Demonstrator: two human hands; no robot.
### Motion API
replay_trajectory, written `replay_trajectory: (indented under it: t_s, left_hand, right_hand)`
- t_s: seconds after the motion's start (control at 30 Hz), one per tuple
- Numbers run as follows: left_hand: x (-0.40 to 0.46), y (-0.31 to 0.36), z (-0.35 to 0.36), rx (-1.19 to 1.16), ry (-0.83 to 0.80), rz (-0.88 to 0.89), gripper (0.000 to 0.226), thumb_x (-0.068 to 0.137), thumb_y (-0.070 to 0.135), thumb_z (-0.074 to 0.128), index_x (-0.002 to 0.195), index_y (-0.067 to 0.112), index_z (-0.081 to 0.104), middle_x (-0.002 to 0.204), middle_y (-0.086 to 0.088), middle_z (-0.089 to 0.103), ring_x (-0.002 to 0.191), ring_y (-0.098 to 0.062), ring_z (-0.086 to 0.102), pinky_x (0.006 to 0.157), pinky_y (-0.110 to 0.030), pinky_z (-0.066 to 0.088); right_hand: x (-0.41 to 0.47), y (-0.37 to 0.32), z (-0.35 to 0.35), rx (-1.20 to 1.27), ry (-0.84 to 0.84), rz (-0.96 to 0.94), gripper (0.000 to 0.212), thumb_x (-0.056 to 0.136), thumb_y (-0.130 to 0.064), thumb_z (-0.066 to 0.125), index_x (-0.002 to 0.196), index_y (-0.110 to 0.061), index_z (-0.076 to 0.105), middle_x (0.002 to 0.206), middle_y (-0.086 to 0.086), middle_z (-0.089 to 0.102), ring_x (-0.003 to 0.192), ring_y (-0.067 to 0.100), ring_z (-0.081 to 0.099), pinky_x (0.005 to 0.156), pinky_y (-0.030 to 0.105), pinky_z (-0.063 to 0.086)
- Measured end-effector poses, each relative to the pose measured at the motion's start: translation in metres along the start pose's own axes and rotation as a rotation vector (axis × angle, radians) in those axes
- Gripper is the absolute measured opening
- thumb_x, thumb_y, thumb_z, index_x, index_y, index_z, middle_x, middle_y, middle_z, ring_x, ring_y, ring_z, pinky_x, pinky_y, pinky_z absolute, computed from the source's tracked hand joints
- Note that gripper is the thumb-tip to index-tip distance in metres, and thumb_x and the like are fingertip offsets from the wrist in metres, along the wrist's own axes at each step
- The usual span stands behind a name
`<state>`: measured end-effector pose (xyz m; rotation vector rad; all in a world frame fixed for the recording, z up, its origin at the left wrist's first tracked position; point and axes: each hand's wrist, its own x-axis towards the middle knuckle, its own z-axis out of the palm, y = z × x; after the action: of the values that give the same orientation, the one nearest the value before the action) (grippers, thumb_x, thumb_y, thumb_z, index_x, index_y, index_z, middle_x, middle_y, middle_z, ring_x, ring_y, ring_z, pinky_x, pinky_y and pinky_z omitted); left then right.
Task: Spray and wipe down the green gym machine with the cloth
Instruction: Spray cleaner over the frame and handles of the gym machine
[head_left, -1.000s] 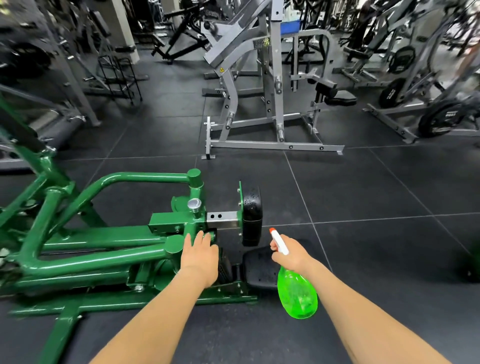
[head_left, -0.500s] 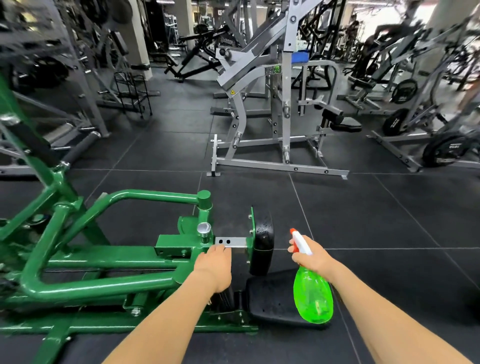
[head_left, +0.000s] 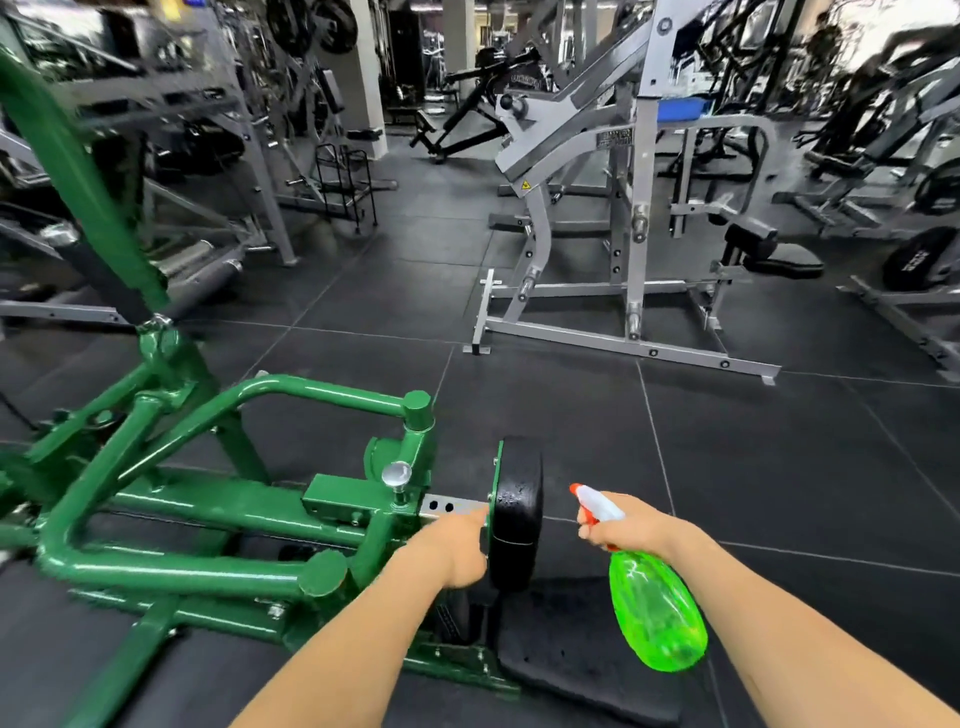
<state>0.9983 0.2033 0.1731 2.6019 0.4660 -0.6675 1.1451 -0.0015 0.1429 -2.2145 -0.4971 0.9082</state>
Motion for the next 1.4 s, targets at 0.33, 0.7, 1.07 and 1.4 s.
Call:
replay_trajectory:
  t_s: [0.33, 0.7, 1.07, 1.4]
  left_hand:
    - [-0.012, 0.020, 0.057, 0.156, 0.063, -0.270, 0.078, 0.091, 0.021, 0.048, 0.155, 0.021, 0.004, 0.145, -0.010, 0.040, 0.136, -0.029, 0.035, 0.106, -0.044, 0.037]
    - [-0.082, -0.042, 0.051, 0.308, 0.467, -0.533, 0.076, 0.092, 0.015, 0.043, 0.154, 0.007, 0.000, 0.161, -0.008, -0.011, 0.149, -0.025, -0.004, 0.120, -0.042, 0.008]
    - [-0.100, -0.072, 0.051, 0.191, 0.339, -0.434, 0.084, 0.088, 0.009, 0.044, 0.153, 0.009, -0.010, 0.161, -0.004, -0.015, 0.149, -0.019, -0.011, 0.121, -0.045, 0.010]
    - [-0.100, -0.076, 0.047, 0.181, 0.263, -0.408, 0.090, 0.086, 0.008, 0.047, 0.152, 0.009, -0.015, 0.159, -0.005, -0.022, 0.148, -0.020, -0.016, 0.119, -0.044, 0.018]
  right_hand:
    - [0.028, 0.054, 0.007, -0.518, -0.378, -0.132, 0.044, 0.057, -0.031, 0.046, 0.097, -0.024, 0.062, 0.080, -0.016, 0.052, 0.095, 0.016, 0.060, 0.085, 0.025, 0.046]
    - [0.006, -0.044, 0.134, -0.254, -0.387, -0.400, 0.029, 0.070, -0.007, 0.053, 0.094, -0.023, 0.053, 0.085, -0.013, 0.055, 0.077, 0.008, 0.054, 0.076, 0.023, 0.047]
    - [0.003, -0.081, 0.176, -0.298, -0.112, -0.302, 0.016, 0.080, -0.005, 0.056, 0.094, -0.013, 0.055, 0.104, 0.007, 0.065, 0.100, 0.027, 0.060, 0.082, 0.030, 0.045]
    - [0.009, -0.069, 0.150, -0.348, 0.118, -0.005, 0.025, 0.087, -0.009, 0.051, 0.112, -0.007, 0.054, 0.110, 0.014, 0.061, 0.110, 0.032, 0.058, 0.080, 0.031, 0.042]
